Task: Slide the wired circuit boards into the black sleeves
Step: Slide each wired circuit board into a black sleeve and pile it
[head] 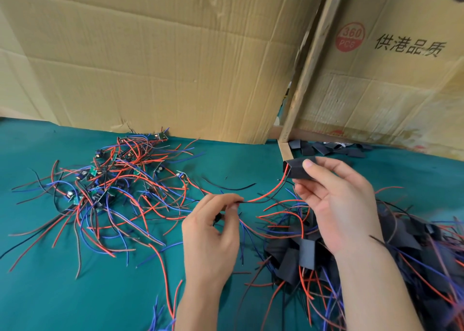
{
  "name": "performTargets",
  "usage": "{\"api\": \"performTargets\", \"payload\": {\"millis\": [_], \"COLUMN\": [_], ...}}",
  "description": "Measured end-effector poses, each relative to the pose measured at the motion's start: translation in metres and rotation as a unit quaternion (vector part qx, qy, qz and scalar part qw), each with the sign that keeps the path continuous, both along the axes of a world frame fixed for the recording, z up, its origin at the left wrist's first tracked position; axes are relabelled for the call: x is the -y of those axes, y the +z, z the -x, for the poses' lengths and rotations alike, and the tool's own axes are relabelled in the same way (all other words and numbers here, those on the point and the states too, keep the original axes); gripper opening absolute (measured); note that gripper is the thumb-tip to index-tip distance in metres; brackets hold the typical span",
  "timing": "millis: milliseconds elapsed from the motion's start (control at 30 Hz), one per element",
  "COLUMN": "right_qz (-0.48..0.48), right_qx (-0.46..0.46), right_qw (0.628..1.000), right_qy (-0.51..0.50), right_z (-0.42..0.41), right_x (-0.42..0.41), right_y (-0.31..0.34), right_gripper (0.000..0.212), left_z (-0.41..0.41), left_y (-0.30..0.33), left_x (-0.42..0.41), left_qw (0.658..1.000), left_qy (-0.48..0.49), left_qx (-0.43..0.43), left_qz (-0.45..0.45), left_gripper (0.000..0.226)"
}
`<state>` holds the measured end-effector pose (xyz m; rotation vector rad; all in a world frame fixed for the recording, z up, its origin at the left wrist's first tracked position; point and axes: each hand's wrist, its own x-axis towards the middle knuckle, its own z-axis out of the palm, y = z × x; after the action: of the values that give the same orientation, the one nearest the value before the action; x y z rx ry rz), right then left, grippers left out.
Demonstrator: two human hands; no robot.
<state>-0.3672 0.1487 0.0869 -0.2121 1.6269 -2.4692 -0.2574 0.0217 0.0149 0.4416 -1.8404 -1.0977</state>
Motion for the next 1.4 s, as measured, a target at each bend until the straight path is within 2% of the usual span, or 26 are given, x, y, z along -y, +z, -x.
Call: {"api": "performTargets", "payload": {"millis": [167, 267, 433, 533, 700, 800, 1000, 1200, 1300, 1400], "right_qz": [-0.023, -0.065, -0.122, -0.128, -0.119, -0.107, -0.060, -0.028, -0.021, -0.071], "right_qx": [-0.020, -0.049, -0.085, -0.085, -0.078, -0.075, -0.027, -0.035, -0.063, -0.150], "right_qw": [0.999, 0.996, 0.988, 0.987, 0.988, 0.990, 0.997, 0.998, 0.997, 0.986], "right_qy": [0.035, 0.042, 0.047, 0.057, 0.057, 0.054, 0.047, 0.050, 0.042, 0.016], "right_z": [-0.006, -0.010, -0.016, -0.017, -0.016, -0.016, -0.011, -0.009, -0.010, -0.012], "right_x": [0.009, 0.017, 0.026, 0.028, 0.027, 0.027, 0.020, 0.017, 0.018, 0.020], "right_y": [-0.003, -0.008, -0.015, -0.016, -0.017, -0.015, -0.011, -0.008, -0.009, -0.010], "right_gripper": [0.011, 0.013, 0.014, 0.014, 0.014, 0.014, 0.012, 0.013, 0.011, 0.014], "left_z": [-0.003, -0.005, -0.003, -0.002, 0.001, 0.003, 0.003, 0.002, 0.003, 0.003], "left_y": [0.005, 0.010, 0.011, 0.008, 0.004, 0.003, 0.000, 0.002, 0.002, 0.002], "left_x": [-0.002, -0.003, -0.006, -0.007, -0.005, -0.003, -0.003, -0.006, -0.006, -0.007], "left_qw": [0.999, 0.996, 0.994, 0.991, 0.987, 0.988, 0.990, 0.990, 0.990, 0.990], "left_qy": [-0.026, -0.047, -0.076, -0.091, -0.074, -0.060, -0.052, -0.057, -0.052, -0.053], "left_qx": [0.039, 0.069, 0.077, 0.095, 0.131, 0.122, 0.119, 0.123, 0.124, 0.127], "left_qz": [-0.019, -0.009, -0.012, -0.004, 0.054, 0.074, 0.048, 0.032, 0.032, 0.038], "left_gripper": [0.017, 0.026, 0.019, 0.022, 0.026, 0.022, 0.034, 0.039, 0.036, 0.035]}}
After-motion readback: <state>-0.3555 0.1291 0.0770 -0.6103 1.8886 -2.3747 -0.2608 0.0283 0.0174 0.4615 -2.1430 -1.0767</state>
